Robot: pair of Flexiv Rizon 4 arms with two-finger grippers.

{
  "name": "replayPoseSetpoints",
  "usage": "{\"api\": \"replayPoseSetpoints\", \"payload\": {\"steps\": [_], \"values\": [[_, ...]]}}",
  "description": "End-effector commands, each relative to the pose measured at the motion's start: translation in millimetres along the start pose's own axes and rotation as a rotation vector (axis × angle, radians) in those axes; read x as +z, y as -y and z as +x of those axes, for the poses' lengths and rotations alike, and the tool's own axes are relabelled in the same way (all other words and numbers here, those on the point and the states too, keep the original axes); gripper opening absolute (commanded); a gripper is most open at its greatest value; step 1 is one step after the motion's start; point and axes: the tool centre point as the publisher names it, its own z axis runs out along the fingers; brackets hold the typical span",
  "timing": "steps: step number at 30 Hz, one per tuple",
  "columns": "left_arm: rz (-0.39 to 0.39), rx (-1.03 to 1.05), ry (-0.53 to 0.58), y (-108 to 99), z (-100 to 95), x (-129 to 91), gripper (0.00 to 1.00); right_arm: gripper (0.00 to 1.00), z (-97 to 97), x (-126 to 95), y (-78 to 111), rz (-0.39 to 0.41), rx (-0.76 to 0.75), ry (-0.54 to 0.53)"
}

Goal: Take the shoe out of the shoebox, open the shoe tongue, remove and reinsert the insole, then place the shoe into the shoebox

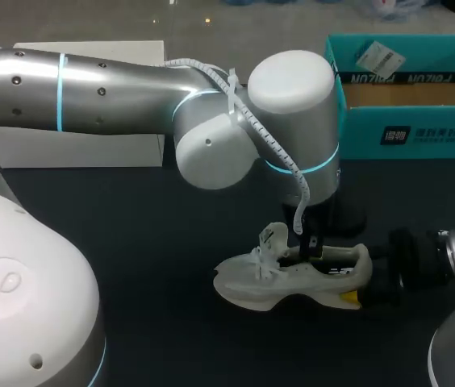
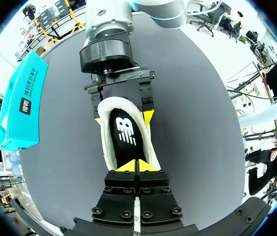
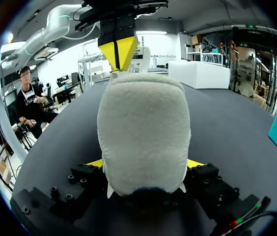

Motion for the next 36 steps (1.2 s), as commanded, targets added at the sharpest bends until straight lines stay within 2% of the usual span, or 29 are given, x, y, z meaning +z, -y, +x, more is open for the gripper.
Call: {"api": "replayPoseSetpoints", "payload": {"steps": [1,21,30,36], "values": [[0.003,0.012,-0.021,7.9,-6.1,15.8,0.00,0.00,0.6,1.2,-0.3,0.002,0.000,0.003],[-0.006,0.049,-0.084,8.9,-7.2,45.0,0.00,0.00,0.6,1.2,-0.3,0.002,0.000,0.003],[-0.015,0.055,-0.113,6.3,0.3,57.6,0.00,0.00,0.6,1.2,-0.3,0.002,0.000,0.003],[-0.010,0.054,-0.125,5.0,6.6,56.6,0.00,0.00,0.6,1.2,-0.3,0.002,0.000,0.003]]}}
